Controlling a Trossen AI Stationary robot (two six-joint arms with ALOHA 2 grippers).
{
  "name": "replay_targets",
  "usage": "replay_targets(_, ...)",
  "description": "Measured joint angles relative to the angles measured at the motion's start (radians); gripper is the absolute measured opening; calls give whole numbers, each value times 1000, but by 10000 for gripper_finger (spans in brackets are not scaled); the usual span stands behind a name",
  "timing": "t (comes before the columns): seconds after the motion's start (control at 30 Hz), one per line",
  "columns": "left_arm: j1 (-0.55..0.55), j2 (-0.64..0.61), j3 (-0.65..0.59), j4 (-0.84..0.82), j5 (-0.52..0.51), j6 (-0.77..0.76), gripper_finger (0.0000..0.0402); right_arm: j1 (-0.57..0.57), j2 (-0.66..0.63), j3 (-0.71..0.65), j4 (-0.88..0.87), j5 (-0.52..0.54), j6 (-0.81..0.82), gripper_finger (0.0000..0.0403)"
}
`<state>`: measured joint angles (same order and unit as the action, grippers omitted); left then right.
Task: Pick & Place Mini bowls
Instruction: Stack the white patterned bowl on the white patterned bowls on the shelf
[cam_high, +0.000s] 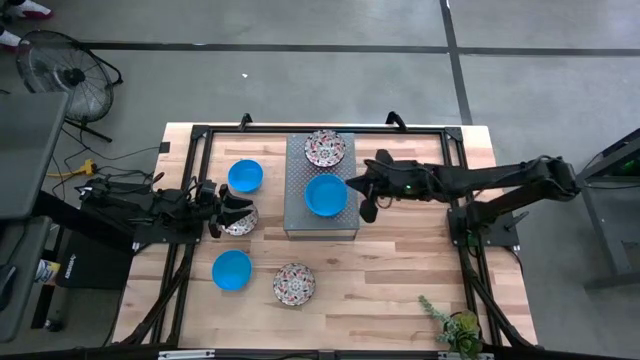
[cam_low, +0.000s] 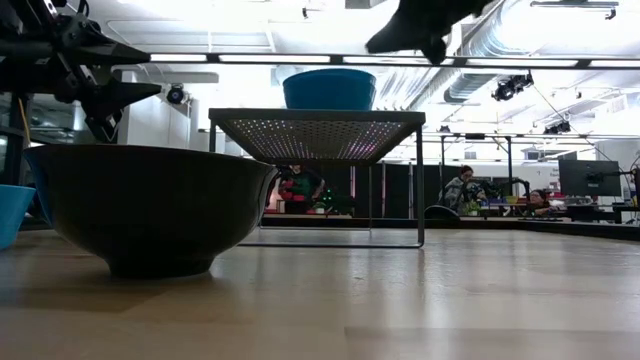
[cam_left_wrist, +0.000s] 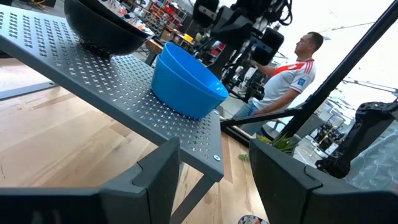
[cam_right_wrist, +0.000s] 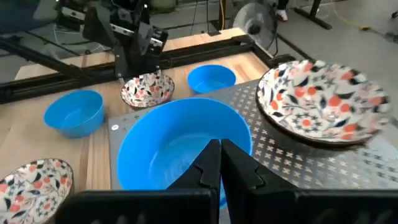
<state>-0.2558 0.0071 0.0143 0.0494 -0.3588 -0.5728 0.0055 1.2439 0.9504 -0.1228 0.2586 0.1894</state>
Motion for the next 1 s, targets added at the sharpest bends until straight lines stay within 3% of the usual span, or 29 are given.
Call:
replay_targets(0.3, 0, 0, 0, 0, 0, 0, 190, 50, -134, -8, -271, 41, 38, 0)
replay_targets(0.63, 0, 0, 0, 0, 0, 0, 190, 82, -417, -417, -25, 16, 255, 0)
replay_targets(1.0, 0, 0, 0, 0, 0, 0, 190, 80, -739, -688, 60, -27, 338, 0)
